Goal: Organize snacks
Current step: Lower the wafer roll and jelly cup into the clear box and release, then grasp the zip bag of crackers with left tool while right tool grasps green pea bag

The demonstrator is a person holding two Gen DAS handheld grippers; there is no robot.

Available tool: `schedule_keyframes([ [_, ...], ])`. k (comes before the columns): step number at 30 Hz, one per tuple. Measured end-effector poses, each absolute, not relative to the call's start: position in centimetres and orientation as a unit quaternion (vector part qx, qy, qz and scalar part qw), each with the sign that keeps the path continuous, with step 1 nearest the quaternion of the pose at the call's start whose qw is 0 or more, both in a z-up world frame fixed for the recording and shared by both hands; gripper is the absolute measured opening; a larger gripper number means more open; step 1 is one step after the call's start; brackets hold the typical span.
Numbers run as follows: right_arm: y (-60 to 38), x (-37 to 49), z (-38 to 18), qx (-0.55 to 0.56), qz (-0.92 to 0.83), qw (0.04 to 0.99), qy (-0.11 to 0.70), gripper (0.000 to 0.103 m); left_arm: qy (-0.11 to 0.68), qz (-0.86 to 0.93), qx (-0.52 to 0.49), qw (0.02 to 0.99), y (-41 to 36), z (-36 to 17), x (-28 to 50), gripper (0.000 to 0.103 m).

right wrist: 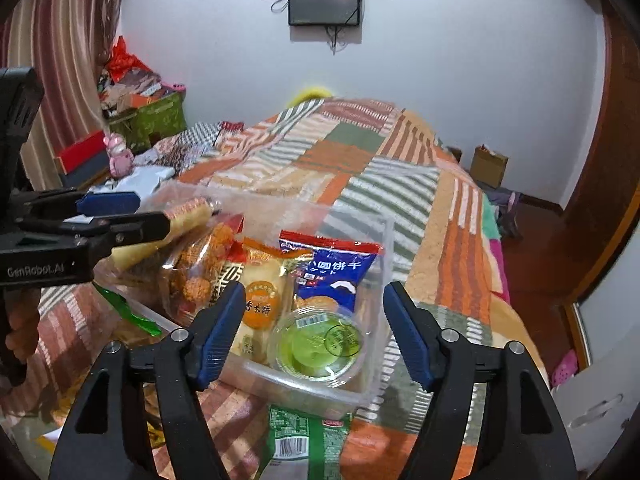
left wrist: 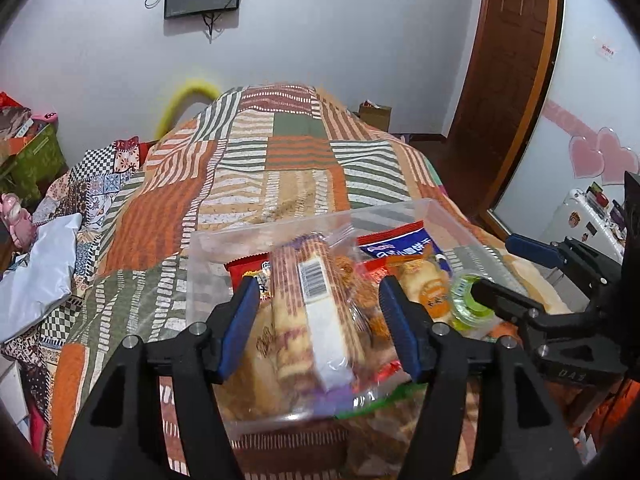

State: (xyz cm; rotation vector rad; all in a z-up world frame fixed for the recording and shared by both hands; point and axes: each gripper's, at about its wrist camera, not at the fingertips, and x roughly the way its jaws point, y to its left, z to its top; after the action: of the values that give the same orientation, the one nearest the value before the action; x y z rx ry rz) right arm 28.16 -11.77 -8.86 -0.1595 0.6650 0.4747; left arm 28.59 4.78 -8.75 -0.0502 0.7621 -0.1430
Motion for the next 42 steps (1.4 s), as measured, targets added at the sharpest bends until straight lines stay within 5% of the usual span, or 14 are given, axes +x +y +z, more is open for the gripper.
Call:
schedule_keyframes([
  [35,-15.2,25.2,-14.9,-0.035,0.247,0.867,0.431,0.074,0.441,-0.11,-0.027,0.89,0.9,-14.0,23.1,0.068],
  [42,-14.9,24.9,-15.4,-0.024,0.265,0.856,0.443,0.044,0.441,-0.101,-0.032,0.891,0.1,-15.0,23.2,0.061],
])
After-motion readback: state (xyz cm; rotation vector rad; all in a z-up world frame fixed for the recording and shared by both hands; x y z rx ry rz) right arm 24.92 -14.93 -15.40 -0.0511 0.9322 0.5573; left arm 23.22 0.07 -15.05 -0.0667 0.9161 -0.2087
